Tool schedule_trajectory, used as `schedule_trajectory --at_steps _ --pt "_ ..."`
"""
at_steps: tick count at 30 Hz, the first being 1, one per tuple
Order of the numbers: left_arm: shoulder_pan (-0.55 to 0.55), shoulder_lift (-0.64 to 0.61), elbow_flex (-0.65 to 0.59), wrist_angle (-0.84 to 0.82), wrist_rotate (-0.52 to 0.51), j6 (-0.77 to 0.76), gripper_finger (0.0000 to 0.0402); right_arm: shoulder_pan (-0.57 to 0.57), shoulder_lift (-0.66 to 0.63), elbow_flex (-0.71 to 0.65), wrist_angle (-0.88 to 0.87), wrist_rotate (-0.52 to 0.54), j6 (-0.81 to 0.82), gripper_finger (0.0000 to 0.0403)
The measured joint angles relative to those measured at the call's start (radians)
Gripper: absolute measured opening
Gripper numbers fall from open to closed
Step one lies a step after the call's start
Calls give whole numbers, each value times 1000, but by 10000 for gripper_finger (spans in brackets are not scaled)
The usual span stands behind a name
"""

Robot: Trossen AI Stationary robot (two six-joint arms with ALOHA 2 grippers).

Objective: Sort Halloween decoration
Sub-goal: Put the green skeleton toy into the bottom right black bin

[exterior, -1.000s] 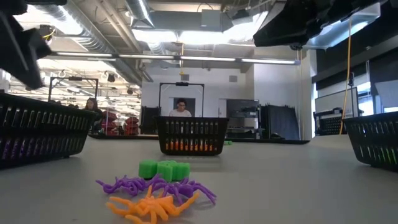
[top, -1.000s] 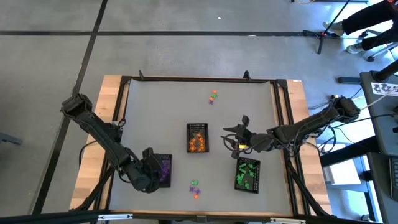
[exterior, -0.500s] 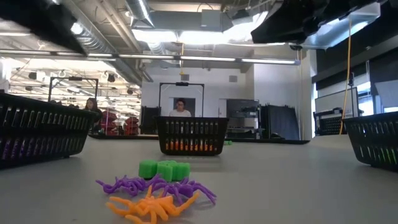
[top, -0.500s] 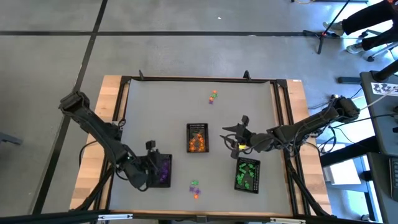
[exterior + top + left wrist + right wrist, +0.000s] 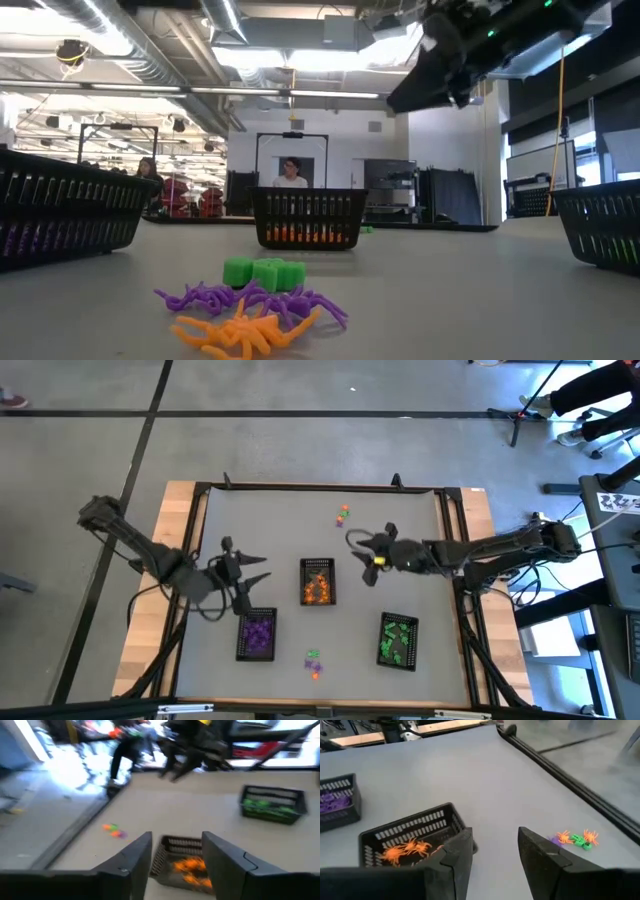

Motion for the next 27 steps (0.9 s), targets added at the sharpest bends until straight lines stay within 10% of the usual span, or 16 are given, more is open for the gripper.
schedule_trajectory --at_steps 6,27 --pt "177 -156 -238 360 304 100 125 -114 5 1 19 -113 -5 154" --pt "246 -221 -387 540 271 118 115 -305 121 209 -289 -210 -101 154"
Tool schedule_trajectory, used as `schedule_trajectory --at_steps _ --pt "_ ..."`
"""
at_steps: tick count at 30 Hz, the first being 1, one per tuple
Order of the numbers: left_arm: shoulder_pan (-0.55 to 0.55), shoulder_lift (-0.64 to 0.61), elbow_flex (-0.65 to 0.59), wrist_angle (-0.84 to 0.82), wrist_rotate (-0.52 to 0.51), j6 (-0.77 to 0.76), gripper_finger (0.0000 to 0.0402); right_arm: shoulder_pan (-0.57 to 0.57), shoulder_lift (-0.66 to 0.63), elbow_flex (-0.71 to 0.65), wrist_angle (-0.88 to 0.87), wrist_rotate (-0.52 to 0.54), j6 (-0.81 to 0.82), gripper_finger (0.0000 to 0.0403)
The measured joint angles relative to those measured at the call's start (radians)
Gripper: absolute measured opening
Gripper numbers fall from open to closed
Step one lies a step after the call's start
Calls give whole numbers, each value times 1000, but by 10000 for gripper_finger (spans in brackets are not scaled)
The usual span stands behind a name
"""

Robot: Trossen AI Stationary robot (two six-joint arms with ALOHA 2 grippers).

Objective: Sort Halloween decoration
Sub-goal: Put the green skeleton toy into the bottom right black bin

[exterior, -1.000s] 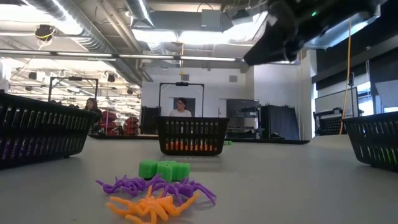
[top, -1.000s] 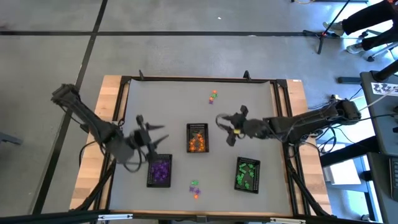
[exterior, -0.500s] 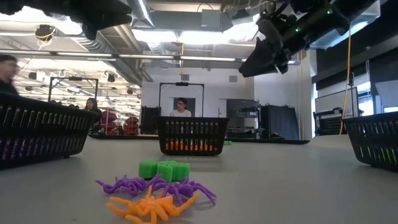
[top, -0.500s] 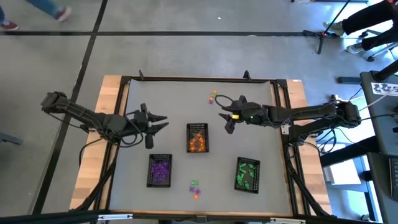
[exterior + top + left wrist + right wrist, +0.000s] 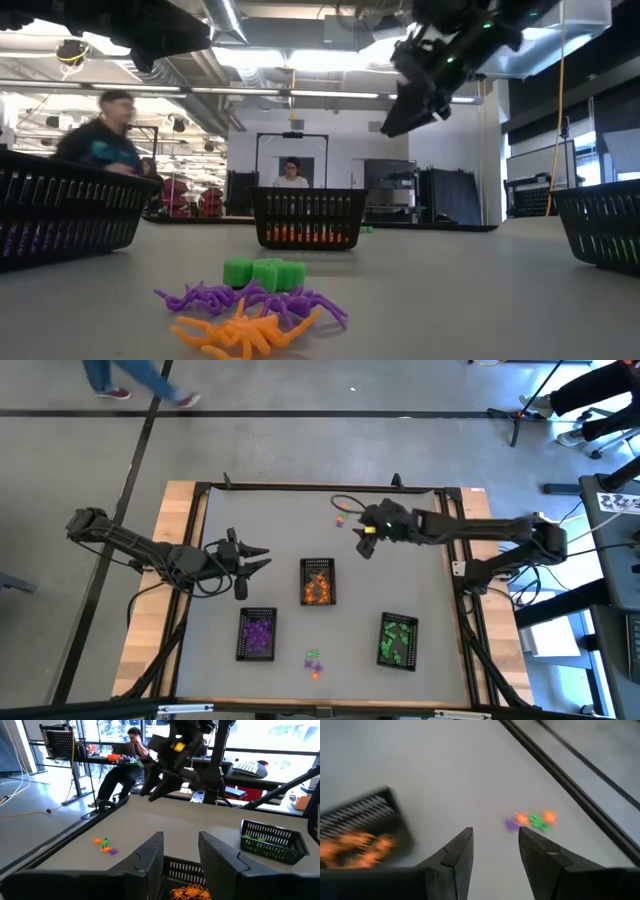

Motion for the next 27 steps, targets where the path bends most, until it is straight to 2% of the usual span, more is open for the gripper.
schedule_trajectory --at_steps 5,10,15,20,27 --pt "0 0 0 -4 0 0 115 -108 143 152 -158 -110 -64 154" --pt "0 0 0 -4 0 0 115 -205 301 290 -217 -198 -103 154" --pt "0 0 0 -4 0 0 115 -253 431 430 -295 -217 -187 154" --pt "0 0 0 -4 0 0 115 -259 540 554 -387 -215 -204 154" --pt "0 0 -1 -8 0 0 115 -256 663 639 -411 -183 -202 154"
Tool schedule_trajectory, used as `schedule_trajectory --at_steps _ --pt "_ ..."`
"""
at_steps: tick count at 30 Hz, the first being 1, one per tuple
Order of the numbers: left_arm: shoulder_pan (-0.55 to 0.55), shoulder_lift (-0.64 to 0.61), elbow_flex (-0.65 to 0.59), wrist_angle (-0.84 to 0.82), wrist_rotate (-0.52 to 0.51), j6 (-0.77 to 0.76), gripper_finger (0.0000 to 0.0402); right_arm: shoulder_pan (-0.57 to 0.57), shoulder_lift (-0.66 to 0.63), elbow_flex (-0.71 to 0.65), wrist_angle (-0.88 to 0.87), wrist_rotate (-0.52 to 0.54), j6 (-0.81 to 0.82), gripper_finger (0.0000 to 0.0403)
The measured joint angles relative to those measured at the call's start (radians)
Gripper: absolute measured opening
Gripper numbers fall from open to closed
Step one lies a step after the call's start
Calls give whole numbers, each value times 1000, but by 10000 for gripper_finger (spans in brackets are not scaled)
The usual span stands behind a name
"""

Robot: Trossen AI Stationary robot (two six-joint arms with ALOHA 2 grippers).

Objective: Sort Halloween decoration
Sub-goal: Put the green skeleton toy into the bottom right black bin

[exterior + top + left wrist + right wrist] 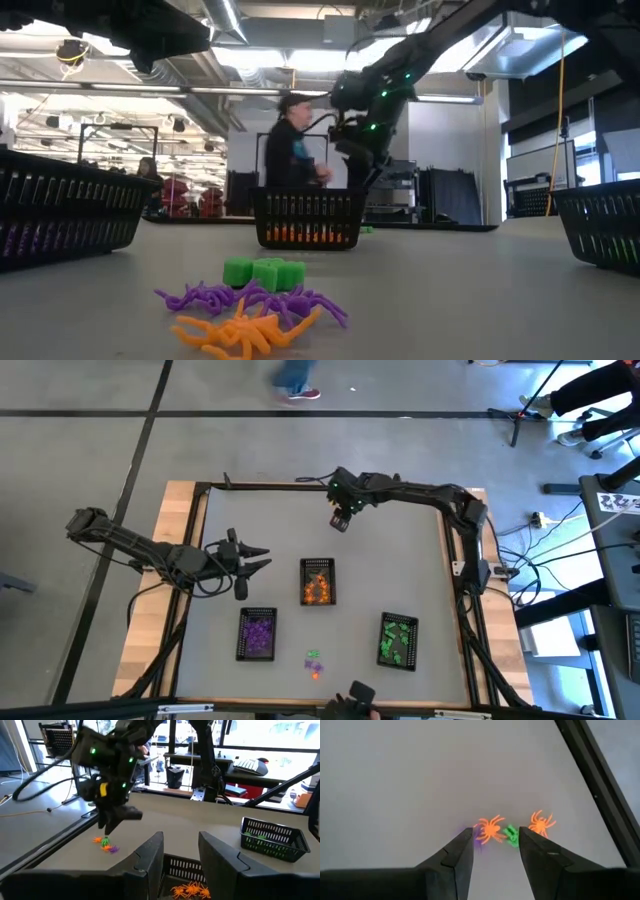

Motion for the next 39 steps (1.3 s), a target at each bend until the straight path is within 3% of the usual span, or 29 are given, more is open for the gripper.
schedule_trajectory --at_steps 6,23,26,34,39 --pt "0 0 0 0 0 0 115 -9 76 41 -24 73 0 154" --pt "0 0 0 0 0 0 115 -72 173 52 -67 19 -20 152" --pt "0 0 0 0 0 0 115 -72 174 53 -86 12 -24 135" --pt "0 0 0 0 0 0 115 -53 165 51 -145 27 -33 38" --pt "0 0 0 0 0 0 115 -34 124 41 -190 35 -28 23"
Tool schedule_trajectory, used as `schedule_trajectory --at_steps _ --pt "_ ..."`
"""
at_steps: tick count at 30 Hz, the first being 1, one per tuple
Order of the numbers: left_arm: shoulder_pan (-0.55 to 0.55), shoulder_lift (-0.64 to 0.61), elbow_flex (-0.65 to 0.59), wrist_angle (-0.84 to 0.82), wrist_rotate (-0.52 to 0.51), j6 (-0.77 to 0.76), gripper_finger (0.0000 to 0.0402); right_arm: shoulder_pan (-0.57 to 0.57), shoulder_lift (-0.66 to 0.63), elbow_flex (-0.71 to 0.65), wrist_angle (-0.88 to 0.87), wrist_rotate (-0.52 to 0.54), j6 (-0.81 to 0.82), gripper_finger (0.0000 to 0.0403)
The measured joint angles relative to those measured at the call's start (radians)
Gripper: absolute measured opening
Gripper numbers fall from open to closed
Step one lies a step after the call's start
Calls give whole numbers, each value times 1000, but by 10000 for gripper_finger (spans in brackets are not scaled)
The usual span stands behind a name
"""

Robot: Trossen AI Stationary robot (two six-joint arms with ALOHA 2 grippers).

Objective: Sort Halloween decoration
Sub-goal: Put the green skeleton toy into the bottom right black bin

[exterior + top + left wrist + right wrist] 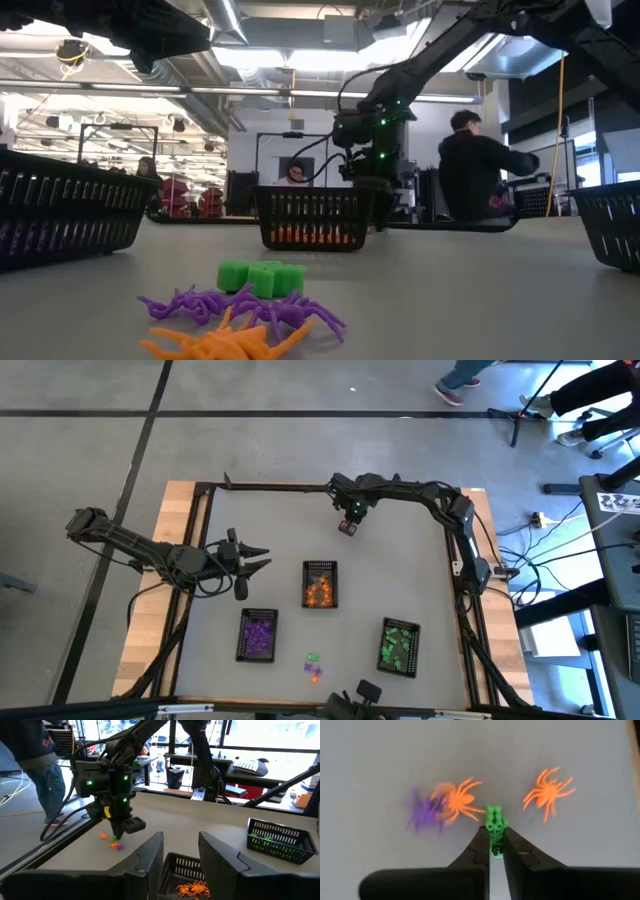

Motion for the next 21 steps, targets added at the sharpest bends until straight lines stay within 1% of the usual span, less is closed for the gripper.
schedule_trajectory --at_steps 3,6,12,17,21 --pt "0 0 0 0 0 0 115 16 -57 1 -13 10 18 27" --pt "0 0 0 0 0 0 115 34 -123 4 -61 18 26 25" --pt "0 0 0 0 0 0 115 113 -272 1 -224 21 82 23" --pt "0 0 0 0 0 0 115 257 -416 -69 -294 20 176 28" --pt "0 0 0 0 0 0 115 432 -557 -177 -291 20 270 26"
